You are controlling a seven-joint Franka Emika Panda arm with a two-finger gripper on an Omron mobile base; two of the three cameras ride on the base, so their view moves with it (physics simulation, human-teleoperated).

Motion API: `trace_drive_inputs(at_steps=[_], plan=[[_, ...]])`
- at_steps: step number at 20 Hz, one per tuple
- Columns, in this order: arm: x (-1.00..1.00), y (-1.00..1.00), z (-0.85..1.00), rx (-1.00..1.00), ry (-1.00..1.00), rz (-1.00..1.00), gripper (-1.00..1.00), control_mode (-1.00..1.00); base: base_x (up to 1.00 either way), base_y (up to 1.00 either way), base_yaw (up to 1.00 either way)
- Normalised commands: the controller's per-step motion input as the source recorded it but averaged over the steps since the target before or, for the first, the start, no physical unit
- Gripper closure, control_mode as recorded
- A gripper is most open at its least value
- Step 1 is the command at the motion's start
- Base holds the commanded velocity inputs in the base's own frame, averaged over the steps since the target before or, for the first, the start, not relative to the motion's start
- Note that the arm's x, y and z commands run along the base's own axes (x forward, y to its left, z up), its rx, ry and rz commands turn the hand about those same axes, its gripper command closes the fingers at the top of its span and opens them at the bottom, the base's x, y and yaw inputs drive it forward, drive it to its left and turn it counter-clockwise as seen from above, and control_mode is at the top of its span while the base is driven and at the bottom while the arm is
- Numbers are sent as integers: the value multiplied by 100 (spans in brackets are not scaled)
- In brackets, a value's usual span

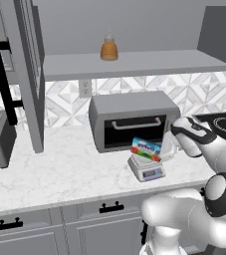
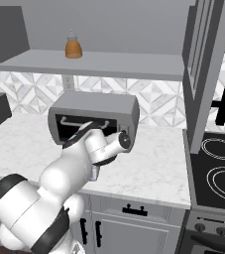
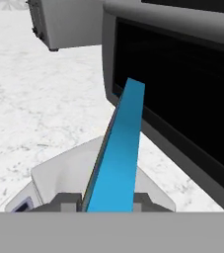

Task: Pick the boxed food and place it on the digital scale for weighing, and close the cabinet.

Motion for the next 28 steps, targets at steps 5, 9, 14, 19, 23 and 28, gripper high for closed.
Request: trace_drive_inputs(at_steps=[5,9,14,19,23,28], plan=[[-1,4,-8,0,-2,0,100,-100,0,0,0],[0,6,0,0,-4,0,100,-100,0,0,0],[-6,11,-3,-1,-1,0,100,-100,0,0,0],[-12,5,-10,-1,0,0,100,-100,0,0,0],[-1,0,-13,0,0,0,100,-100,0,0,0],[-6,3,-1,0,0,0,-100,-100,0,0,0]])
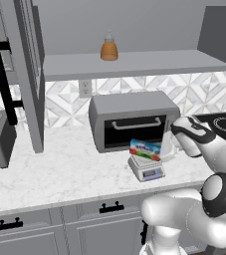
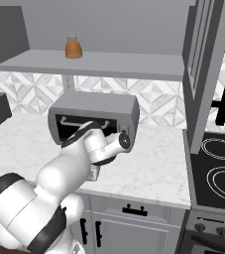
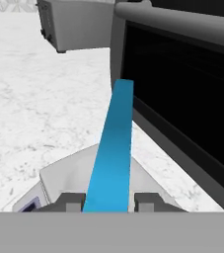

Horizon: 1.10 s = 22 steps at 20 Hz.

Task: Pick the boxed food and place it on the digital scale for weighing, and close the cabinet.

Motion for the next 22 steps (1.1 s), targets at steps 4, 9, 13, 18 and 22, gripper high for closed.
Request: trace_drive_inputs(at_steps=[4,9,13,18,22], plan=[[-16,0,0,0,-1,0,-100,-100,0,0,0],[-1,0,0,0,0,0,-100,-100,0,0,0],[-20,-14,3,0,-16,0,-100,-100,0,0,0],[-30,-32,8,1,-21,0,-100,-100,0,0,0],[-42,-31,16,1,-30,0,-100,-100,0,0,0]])
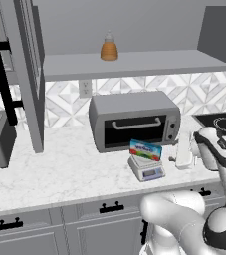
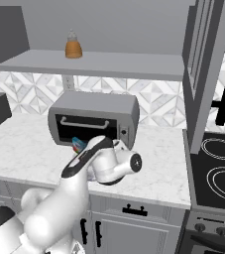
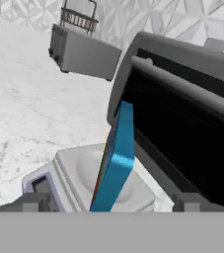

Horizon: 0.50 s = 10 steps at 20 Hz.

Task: Pick the boxed food and place it on the digital scale for weighing, and close the cabinet.

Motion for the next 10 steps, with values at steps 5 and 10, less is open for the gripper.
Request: trace_drive_inputs(at_steps=[5,10], plan=[[-38,-61,33,3,-50,-1,-100,-100,0,0,0],[-36,-75,41,18,-60,0,-100,-100,0,0,0]])
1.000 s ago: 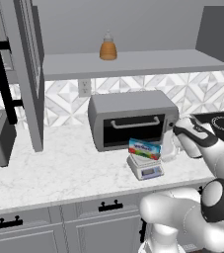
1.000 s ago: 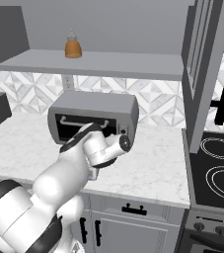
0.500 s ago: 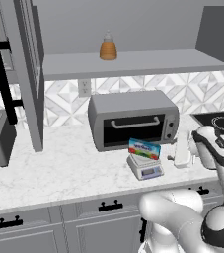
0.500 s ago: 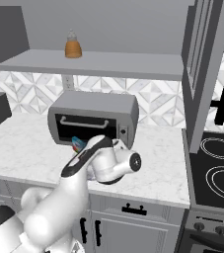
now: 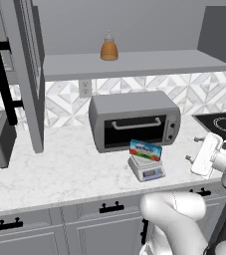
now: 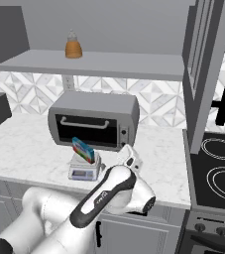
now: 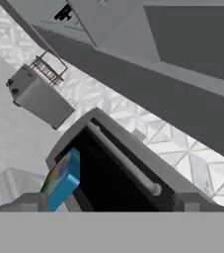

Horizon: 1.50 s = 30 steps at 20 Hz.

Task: Pick the boxed food and place it on the digital scale for weighing, and close the cabinet.

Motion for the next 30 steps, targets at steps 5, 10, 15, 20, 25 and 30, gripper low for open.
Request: trace_drive_inputs(at_steps=[5,10,15,20,25,30], plan=[[-48,-74,64,27,-59,0,-100,-100,0,0,0],[-37,-62,91,19,-44,0,-100,-100,0,0,0],[-50,-70,72,13,-27,0,-100,-100,0,0,0],[-46,-80,28,5,-7,0,-100,-100,0,0,0],[-4,-70,3,7,-1,0,-100,-100,0,0,0],[18,-70,0,14,0,2,-100,-100,0,0,0]])
